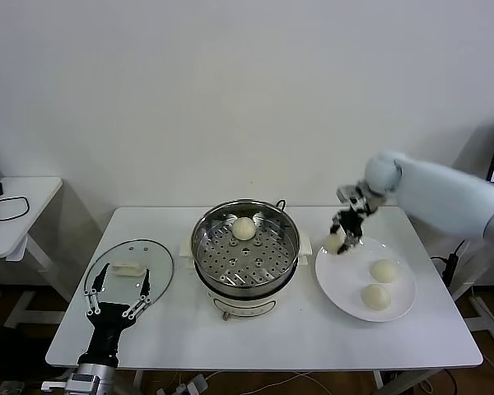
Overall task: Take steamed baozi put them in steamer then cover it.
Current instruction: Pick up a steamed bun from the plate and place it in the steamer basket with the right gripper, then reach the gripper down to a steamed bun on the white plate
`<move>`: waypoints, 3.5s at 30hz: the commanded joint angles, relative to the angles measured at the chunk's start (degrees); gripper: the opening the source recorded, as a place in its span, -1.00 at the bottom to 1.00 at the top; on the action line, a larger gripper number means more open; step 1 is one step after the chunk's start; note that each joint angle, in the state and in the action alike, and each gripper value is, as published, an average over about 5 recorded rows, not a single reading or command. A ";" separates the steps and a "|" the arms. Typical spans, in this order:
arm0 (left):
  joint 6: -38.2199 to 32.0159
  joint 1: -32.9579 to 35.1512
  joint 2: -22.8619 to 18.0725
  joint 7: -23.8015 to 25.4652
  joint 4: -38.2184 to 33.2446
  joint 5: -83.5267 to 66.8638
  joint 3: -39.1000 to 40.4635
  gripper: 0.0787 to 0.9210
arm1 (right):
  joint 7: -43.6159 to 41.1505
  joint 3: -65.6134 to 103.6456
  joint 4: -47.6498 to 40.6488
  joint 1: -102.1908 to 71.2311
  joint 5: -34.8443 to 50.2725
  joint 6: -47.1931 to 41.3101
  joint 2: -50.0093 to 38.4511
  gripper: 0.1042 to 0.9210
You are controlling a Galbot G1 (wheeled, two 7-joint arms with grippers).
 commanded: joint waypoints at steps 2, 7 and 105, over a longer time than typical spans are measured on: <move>0.13 -0.14 0.15 -0.03 -0.10 -0.07 0.42 0.77 | -3.07 -6.63 8.45 16.23 13.65 -4.28 11.10 0.26; 0.24 -0.44 0.10 -0.04 -0.18 -0.04 0.84 0.77 | -1.40 -8.59 7.72 15.74 16.73 -7.11 18.98 0.28; 0.43 0.39 -0.96 -0.25 -1.50 0.42 -0.33 0.77 | 6.15 7.12 6.66 -20.34 -9.10 -3.10 -20.11 0.76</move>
